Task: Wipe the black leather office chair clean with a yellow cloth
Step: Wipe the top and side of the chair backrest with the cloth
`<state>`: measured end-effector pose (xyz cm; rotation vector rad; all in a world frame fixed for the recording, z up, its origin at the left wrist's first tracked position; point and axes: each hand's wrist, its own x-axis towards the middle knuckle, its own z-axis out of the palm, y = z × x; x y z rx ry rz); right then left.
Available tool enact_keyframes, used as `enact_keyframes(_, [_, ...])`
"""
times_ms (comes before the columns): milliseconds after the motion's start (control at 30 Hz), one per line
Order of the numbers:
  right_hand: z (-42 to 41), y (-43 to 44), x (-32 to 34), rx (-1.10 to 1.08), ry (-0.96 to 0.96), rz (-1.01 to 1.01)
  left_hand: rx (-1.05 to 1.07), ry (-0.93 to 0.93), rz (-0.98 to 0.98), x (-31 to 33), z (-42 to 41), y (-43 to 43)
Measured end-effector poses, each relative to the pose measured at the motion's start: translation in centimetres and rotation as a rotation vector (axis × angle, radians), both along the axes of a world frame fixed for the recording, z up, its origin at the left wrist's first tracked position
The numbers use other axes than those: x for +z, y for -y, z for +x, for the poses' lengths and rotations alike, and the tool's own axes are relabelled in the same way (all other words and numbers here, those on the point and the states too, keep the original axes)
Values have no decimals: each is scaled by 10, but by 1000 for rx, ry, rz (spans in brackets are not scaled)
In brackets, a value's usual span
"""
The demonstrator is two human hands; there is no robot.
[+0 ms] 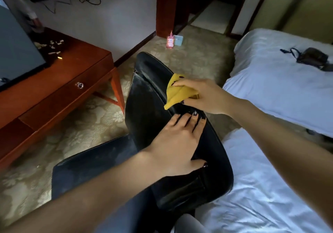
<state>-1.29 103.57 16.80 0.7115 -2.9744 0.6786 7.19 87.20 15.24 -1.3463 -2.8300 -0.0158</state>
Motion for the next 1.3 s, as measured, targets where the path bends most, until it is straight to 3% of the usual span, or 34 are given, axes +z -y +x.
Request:
enact_keyframes(167, [-41, 3, 1, 67, 19, 17, 46, -50, 46, -19, -27, 0])
enact_keyframes(367, [-103, 7, -2, 307, -27, 52, 142, -126, 54, -23, -64, -2])
enact_keyframes(633, [-187, 39, 10, 675, -166, 153, 527, -155, 65, -20, -100, -18])
enact_keyframes(867, [-205, 48, -5, 861, -169, 17, 770, -185, 138, -18, -101, -38])
enact_keyframes(1200, [-194, 30, -38, 827, -168, -322, 810, -311, 350, -35, -90, -38])
enact_keyframes(1300, [-176, 18, -43, 776, -194, -384, 928, -223, 412, -33, -73, -64])
